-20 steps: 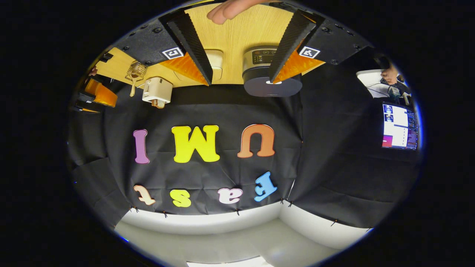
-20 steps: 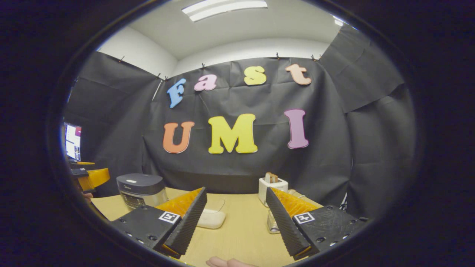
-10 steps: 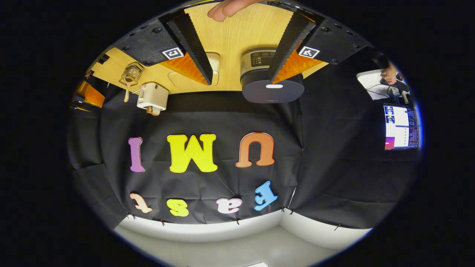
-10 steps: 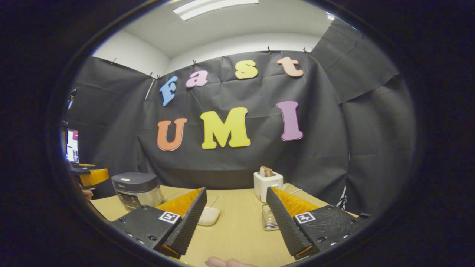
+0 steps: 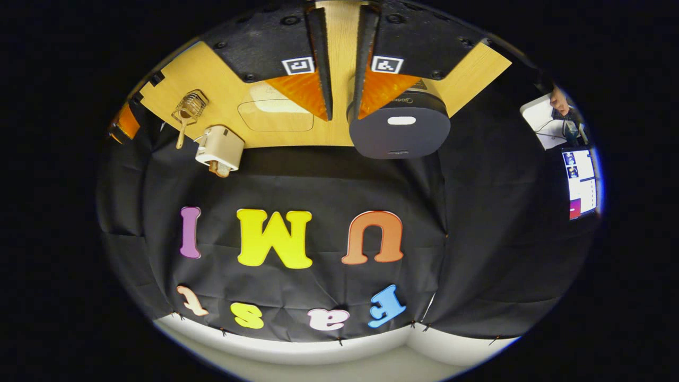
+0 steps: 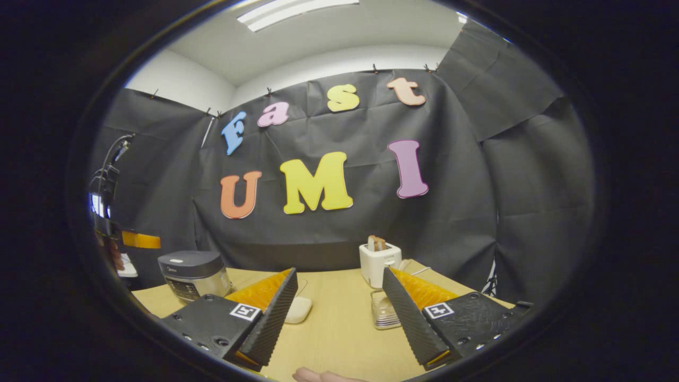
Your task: Close the left gripper, press the button to open the rice cooker; take a wooden spoon from the chopstick holder with the right hand, scoop a spoonful of rice and pour it into the rice cooker, then put the wooden spoon back into the chopstick holder.
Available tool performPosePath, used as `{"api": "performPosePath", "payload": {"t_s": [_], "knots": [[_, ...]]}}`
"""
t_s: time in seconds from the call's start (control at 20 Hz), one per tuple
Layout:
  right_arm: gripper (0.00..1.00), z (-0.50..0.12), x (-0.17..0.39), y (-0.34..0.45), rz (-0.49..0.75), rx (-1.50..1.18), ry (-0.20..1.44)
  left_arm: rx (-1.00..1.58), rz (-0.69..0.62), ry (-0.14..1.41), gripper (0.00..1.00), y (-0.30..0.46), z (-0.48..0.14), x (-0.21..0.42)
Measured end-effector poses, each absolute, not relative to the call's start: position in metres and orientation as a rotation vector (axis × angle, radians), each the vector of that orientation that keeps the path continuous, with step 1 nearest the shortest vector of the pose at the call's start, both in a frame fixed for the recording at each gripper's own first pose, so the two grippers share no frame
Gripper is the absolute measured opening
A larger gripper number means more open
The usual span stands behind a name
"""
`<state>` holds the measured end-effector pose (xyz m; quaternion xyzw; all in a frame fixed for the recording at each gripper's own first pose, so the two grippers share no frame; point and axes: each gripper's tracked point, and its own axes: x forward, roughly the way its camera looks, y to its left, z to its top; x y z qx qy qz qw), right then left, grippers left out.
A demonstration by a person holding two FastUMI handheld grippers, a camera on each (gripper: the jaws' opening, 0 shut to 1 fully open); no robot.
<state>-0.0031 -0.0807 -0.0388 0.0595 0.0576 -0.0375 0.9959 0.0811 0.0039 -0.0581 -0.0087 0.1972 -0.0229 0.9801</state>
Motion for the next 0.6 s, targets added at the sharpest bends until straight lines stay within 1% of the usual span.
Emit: {"api": "performPosePath", "payload": {"t_s": [0.05,0.1,0.15,0.2,0.3,0.55,0.6], "knots": [[0.93,-0.037,-0.003,-0.082,-0.073,0.122,0.112,-0.017,-0.021,0.407,0.18,0.012,-0.060,0.088],[0.95,-0.037,-0.003,-0.082,-0.072,0.123,0.109,-0.020,0.009,0.422,0.10,0.023,-0.063,0.095],[0.99,-0.037,-0.003,-0.082,-0.073,0.124,0.108,-0.025,0.032,0.442,0.05,0.032,-0.068,0.102],[0.96,-0.036,-0.004,-0.082,-0.072,0.124,0.107,-0.032,0.041,0.460,0.03,0.039,-0.073,0.109],[0.96,-0.038,-0.003,-0.081,-0.068,0.123,0.109,-0.042,0.053,0.484,0.03,0.049,-0.078,0.123],[0.96,-0.043,-0.002,-0.079,-0.064,0.116,0.127,-0.070,0.074,0.615,0.02,0.069,-0.115,0.145],[0.93,-0.044,-0.002,-0.077,-0.060,0.114,0.128,-0.071,0.067,0.625,0.02,0.070,-0.119,0.149]]}}
